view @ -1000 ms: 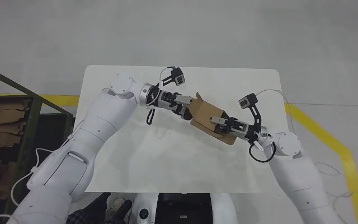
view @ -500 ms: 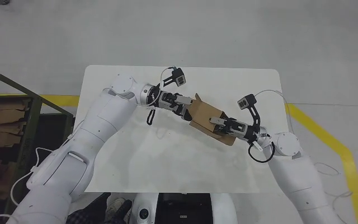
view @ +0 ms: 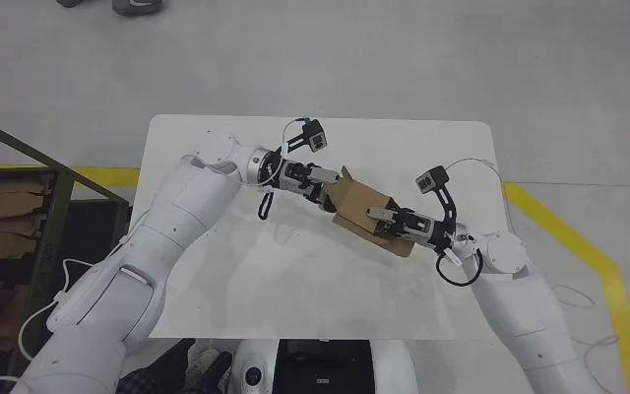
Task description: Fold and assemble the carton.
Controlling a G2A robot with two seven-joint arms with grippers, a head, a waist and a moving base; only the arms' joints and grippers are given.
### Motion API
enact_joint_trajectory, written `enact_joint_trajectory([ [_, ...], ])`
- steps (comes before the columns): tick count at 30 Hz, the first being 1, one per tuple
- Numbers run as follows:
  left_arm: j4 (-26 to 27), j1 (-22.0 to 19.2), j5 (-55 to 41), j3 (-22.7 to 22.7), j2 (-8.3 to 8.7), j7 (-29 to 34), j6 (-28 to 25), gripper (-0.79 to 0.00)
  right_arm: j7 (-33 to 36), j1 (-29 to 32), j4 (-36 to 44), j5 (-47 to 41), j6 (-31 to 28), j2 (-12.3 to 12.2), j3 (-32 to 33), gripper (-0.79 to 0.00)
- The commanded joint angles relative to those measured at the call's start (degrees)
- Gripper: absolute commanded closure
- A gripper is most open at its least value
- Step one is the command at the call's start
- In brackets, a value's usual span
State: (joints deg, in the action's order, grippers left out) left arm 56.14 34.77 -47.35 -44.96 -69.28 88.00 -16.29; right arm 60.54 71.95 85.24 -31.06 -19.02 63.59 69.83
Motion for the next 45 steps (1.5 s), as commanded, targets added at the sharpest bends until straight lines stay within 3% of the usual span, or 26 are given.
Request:
enact_joint_trajectory([
  [1, -0.1, 0.0, -0.1, 0.0, -0.01, 0.0, 0.0, -0.785, 0.1, 0.0, -0.1, -0.3, 0.0, 0.0, -0.1, 0.0],
  [19, -3.7, 0.4, 1.7, -5.6, 1.45, -0.5, -0.5, -0.785, 7.2, -0.3, -0.3, -1.4, 1.4, -0.2, -1.1, 0.0],
  [27, -3.4, 0.5, 2.4, -5.8, 1.12, -0.4, -0.4, -0.785, 9.5, -0.7, 0.4, -1.0, 2.2, -0.1, -3.0, 0.0],
  [45, -3.2, 0.5, 2.1, -4.5, -0.03, 0.0, 0.0, -0.785, 5.7, -1.5, -1.6, -2.2, 2.1, 0.0, -2.5, 0.0],
])
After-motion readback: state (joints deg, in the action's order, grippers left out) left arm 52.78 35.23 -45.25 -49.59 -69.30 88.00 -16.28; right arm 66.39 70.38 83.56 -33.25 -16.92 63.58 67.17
